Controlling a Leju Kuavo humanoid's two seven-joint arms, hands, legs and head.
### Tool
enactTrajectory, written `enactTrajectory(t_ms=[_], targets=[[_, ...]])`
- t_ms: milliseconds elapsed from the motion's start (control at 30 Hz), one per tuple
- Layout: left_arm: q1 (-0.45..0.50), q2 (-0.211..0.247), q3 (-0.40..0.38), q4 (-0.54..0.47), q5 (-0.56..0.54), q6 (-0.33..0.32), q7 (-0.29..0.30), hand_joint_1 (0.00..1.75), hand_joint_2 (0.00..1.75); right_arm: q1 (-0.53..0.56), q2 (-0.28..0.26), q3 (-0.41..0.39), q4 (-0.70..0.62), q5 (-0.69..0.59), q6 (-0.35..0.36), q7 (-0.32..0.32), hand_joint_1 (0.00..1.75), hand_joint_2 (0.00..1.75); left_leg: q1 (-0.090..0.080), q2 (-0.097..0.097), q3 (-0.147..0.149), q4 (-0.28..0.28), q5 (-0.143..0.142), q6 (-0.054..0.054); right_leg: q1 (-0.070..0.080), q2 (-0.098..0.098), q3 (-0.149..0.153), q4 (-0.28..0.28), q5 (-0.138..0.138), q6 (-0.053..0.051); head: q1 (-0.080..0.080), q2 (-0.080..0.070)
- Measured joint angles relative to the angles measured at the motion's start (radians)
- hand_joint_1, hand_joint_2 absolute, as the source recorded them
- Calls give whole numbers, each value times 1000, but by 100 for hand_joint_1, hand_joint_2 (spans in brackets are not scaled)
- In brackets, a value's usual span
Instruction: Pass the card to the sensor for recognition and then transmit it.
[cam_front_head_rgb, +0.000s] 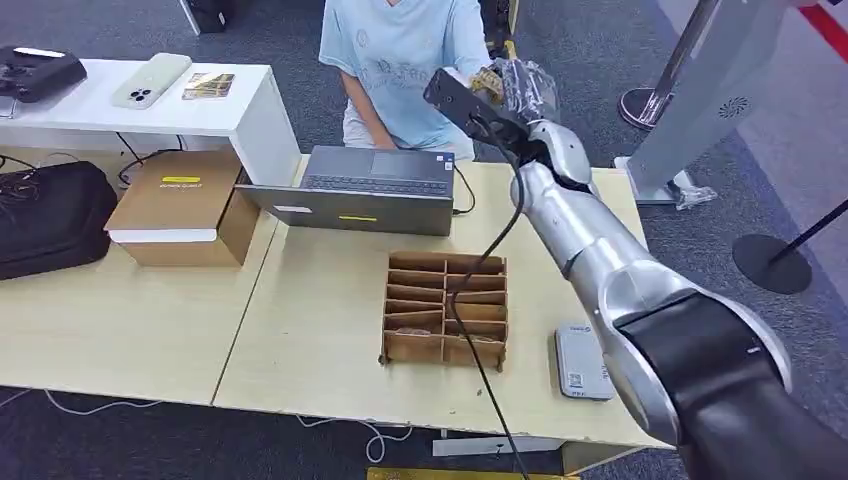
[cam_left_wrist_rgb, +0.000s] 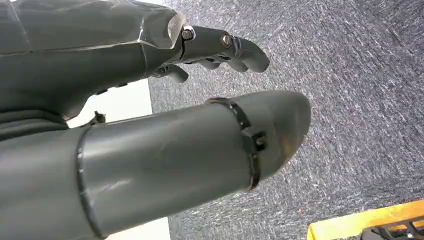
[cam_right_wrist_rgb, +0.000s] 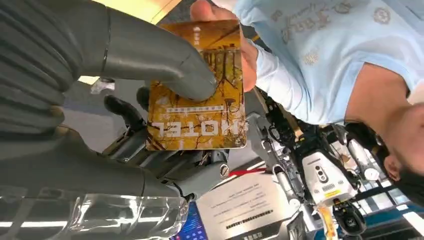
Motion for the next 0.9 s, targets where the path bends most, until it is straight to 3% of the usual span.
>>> enactTrajectory(t_ms=[200, 300, 467, 633, 900], targets=[[0, 0, 0, 0, 1, 3, 0, 0, 0, 9, -4, -41, -17, -49, -82, -82, 175, 175, 0, 0, 0, 0, 0, 0, 0, 0, 0, 0, 0, 0, 0, 0], [1, 0, 0, 0, 4, 5, 0, 0, 0, 20, -8, -77, -46, -111, -118, -164, 175, 175, 0, 0, 0, 0, 0, 0, 0, 0, 0, 0, 0, 0, 0, 0], [1, 0, 0, 0, 9, 6, 0, 0, 0, 46, -13, -138, -111, -201, -121, -262, 175, 175, 0, 0, 0, 0, 0, 0, 0, 0, 0, 0, 0, 0, 0, 0], [1, 0, 0, 0, 19, 6, 5, 0, 0, 79, -18, -177, -187, -288, -51, -298, 175, 175, 0, 0, 0, 0, 0, 0, 0, 0, 0, 0, 0, 0, 0, 0], [4, 2, 0, 0, 24, 5, 10, 0, 0, 131, -53, -206, -294, -457, 103, -278, 175, 175, 0, 0, 0, 0, 0, 0, 0, 0, 0, 0, 0, 0, 0, 0]])
